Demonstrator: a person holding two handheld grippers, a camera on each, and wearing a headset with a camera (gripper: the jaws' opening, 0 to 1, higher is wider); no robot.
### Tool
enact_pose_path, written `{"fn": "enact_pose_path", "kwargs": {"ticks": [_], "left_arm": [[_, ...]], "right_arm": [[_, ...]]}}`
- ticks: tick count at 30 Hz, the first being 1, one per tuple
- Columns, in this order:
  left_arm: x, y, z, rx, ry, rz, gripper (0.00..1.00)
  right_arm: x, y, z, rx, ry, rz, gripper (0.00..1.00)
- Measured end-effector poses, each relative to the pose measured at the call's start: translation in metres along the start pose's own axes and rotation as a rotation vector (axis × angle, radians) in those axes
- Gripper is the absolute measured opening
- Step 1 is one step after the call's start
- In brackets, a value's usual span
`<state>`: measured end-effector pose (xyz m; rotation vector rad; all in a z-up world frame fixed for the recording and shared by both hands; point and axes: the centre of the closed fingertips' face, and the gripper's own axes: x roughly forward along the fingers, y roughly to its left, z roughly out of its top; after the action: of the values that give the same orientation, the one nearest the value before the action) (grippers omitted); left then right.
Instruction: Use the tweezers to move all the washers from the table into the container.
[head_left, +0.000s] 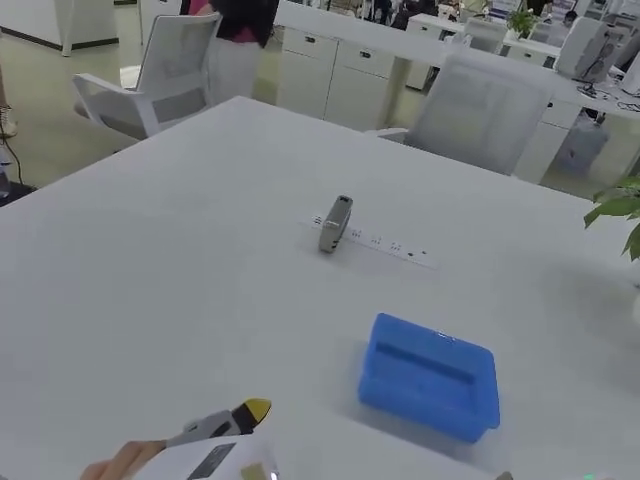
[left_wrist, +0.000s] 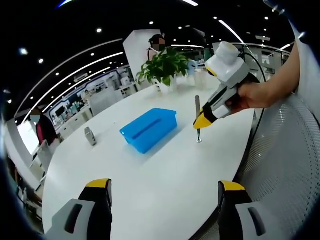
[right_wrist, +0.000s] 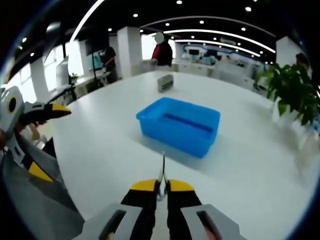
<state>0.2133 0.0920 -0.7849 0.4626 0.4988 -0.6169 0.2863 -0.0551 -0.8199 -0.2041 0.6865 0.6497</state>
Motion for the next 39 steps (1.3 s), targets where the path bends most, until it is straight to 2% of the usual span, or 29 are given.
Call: {"fn": "enact_pose_path", "kwargs": {"ticks": [5, 8, 10, 12, 14, 20, 25, 31, 39], "left_arm": [[0.0, -0.001, 0.0, 0.003, 0.001, -0.002, 0.89], [0.0, 0.0, 0.0, 0.001, -0.001, 0.0, 0.89], [0.0, 0.0, 0.0, 0.002, -0.002, 0.0, 0.89], [0.0, 0.0, 0.0, 0.004, -0.004, 0.001, 0.89], [0.0, 0.0, 0.0, 0.004, -0.004, 0.0, 0.89], [0.0, 0.0, 0.0, 0.001, -0.003, 0.0, 0.89], [0.0, -0.002, 0.0, -0.012, 0.0, -0.013, 0.9], [0.0, -0.004, -0.001, -0.015, 0.005, -0.024, 0.9], [0.001, -0.007, -0.001, -0.013, 0.01, -0.038, 0.9]], "right_arm": [[0.002, -0.001, 0.0, -0.033, 0.003, -0.002, 0.03], [0.002, -0.001, 0.0, -0.024, 0.002, -0.002, 0.03], [0.002, -0.001, 0.001, 0.002, 0.023, 0.007, 0.03], [0.003, -0.002, 0.003, -0.021, 0.043, 0.018, 0.03], [0.0, -0.002, 0.013, -0.054, 0.018, 0.01, 0.03], [-0.007, -0.007, 0.059, -0.06, -0.069, 0.021, 0.03], [-0.006, -0.012, 0.086, -0.071, -0.115, 0.026, 0.03], [-0.003, -0.016, 0.106, -0.089, -0.152, 0.023, 0.03], [0.004, -0.025, 0.118, -0.098, -0.163, 0.014, 0.03]]}}
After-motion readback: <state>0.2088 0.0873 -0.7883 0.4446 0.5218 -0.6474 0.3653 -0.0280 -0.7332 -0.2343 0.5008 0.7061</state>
